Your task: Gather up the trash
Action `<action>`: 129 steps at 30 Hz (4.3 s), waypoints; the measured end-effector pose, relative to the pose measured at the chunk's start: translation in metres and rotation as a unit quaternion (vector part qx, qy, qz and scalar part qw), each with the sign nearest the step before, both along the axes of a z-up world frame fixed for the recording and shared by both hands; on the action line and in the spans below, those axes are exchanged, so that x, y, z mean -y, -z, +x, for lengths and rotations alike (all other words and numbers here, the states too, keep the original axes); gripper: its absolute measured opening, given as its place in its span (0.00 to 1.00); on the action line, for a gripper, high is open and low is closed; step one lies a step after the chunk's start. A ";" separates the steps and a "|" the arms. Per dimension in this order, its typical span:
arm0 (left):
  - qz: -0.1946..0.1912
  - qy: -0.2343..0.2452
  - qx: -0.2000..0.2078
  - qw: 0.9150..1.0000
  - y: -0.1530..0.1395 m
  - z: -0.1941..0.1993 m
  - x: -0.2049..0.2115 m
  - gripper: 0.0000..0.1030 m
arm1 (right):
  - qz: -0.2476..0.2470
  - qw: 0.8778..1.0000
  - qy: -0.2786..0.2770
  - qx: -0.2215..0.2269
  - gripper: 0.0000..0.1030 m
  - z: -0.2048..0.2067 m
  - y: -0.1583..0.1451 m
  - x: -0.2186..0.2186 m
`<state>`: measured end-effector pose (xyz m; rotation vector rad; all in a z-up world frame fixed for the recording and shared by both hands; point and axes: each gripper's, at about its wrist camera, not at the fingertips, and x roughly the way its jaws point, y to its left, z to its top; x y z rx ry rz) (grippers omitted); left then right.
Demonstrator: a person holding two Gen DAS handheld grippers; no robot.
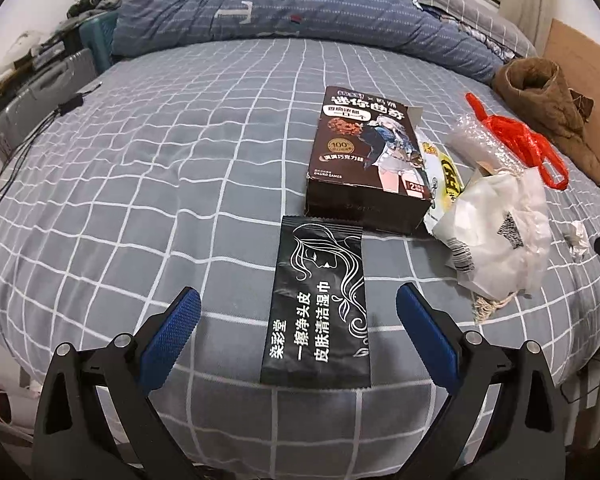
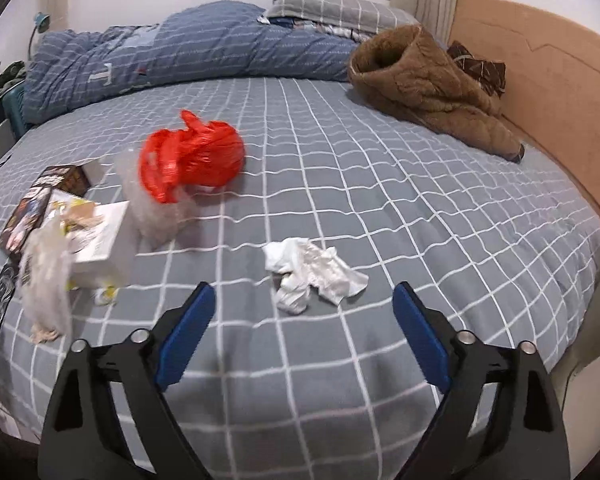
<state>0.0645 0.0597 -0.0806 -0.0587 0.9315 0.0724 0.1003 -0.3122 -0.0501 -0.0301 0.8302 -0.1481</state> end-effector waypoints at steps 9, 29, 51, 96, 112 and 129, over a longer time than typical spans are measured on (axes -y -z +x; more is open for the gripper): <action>0.018 0.018 -0.018 1.000 0.011 0.017 0.007 0.93 | 0.018 0.999 0.018 -0.030 0.69 0.032 0.020 0.021; 0.031 0.019 -0.046 0.998 0.028 0.024 -0.001 0.48 | 0.027 0.996 0.008 -0.081 0.28 0.051 0.047 0.018; 0.008 0.018 0.023 1.000 -0.025 0.006 0.010 0.47 | 0.013 1.000 -0.015 -0.002 0.25 0.011 -0.010 -0.017; -0.048 0.047 0.054 0.996 -0.065 -0.085 0.038 0.47 | 0.011 0.992 -0.121 0.035 0.25 -0.126 -0.056 -0.153; -0.038 0.052 0.060 0.996 -0.072 -0.126 0.043 0.47 | 0.022 0.992 -0.121 0.029 0.25 -0.174 -0.058 -0.155; -0.032 0.052 0.059 0.996 -0.085 -0.176 0.051 0.47 | 0.042 0.990 -0.130 0.026 0.25 -0.222 -0.069 -0.158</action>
